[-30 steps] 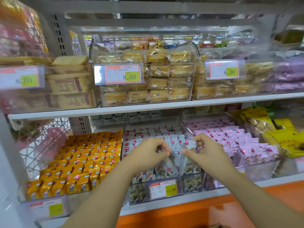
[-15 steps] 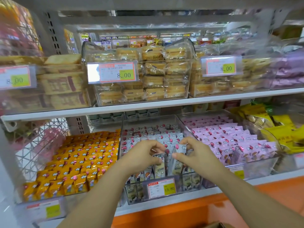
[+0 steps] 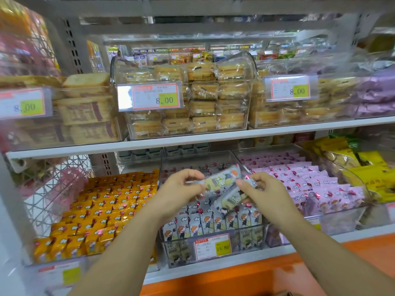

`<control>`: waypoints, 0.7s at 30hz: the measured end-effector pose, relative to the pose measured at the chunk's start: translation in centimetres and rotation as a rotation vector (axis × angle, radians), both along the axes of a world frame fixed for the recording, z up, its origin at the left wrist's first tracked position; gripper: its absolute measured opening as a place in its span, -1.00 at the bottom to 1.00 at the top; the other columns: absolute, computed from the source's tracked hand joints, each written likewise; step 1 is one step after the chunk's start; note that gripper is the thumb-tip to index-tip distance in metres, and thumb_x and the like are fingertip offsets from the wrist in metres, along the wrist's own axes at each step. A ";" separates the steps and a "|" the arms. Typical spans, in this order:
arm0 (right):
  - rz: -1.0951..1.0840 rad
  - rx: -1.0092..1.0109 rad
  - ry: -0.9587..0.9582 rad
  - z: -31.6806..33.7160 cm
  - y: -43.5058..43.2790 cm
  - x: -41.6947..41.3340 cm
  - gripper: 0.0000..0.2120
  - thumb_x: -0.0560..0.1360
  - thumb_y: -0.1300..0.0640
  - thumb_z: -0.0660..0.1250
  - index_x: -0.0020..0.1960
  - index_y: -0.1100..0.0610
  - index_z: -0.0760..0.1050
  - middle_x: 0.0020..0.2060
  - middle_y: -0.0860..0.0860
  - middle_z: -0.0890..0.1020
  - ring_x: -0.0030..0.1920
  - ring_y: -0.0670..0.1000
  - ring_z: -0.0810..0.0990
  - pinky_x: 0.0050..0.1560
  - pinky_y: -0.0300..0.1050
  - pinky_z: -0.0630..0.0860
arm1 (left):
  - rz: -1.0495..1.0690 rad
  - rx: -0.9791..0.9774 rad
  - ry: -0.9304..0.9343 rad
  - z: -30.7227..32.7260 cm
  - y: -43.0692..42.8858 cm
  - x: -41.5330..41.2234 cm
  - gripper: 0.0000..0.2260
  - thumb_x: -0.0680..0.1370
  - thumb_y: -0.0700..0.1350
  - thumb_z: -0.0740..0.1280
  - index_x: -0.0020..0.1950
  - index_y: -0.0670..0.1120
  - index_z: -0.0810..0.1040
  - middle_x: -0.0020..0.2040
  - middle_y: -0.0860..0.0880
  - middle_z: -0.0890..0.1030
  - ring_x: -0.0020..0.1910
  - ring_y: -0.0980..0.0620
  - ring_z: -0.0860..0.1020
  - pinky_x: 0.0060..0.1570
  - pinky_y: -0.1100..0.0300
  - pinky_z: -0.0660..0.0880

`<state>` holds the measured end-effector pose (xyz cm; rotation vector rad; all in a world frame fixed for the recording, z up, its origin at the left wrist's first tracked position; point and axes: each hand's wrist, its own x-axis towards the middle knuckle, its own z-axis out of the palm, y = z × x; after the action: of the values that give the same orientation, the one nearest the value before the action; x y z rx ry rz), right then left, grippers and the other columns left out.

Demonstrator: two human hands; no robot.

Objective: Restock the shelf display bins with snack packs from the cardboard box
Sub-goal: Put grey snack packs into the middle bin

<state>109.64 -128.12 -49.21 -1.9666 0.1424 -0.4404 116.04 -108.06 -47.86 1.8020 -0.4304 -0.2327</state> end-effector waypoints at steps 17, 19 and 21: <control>0.198 -0.459 -0.034 -1.4 1.6 0.2 -0.73 0.46 -0.02 0.41 0.15 -0.06 0.53 -0.10 -0.23 0.50 -0.24 -0.29 0.44 -0.12 -0.29 0.40 | -0.107 0.803 -0.381 -0.6 -2.0 -1.4 -0.49 0.54 0.03 0.35 0.46 0.06 0.30 0.38 -0.02 0.44 0.25 0.04 0.47 0.05 0.28 0.33; 0.231 -0.486 -0.022 -1.3 1.5 0.1 -0.71 0.45 -0.02 0.42 0.17 -0.09 0.54 -0.09 -0.25 0.49 -0.22 -0.28 0.46 0.00 -0.24 0.46 | -0.099 0.838 -0.394 -0.3 -1.7 -1.4 -0.50 0.54 0.06 0.35 0.46 0.05 0.33 0.41 0.02 0.42 0.29 0.07 0.45 0.12 0.26 0.29; 0.301 -0.535 0.037 -1.5 1.4 0.0 -0.60 0.46 0.02 0.43 0.28 -0.11 0.48 -0.20 -0.30 0.41 -0.27 -0.32 0.40 -0.01 -0.26 0.45 | -0.079 0.856 -0.406 0.1 -1.1 -1.3 -0.50 0.55 0.07 0.34 0.46 0.05 0.33 0.43 0.05 0.40 0.34 0.09 0.41 0.17 0.25 0.25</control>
<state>109.62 -126.75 -50.67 -2.4706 -0.2744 -0.2581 114.71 -109.16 -47.73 2.6929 -0.7658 -0.1033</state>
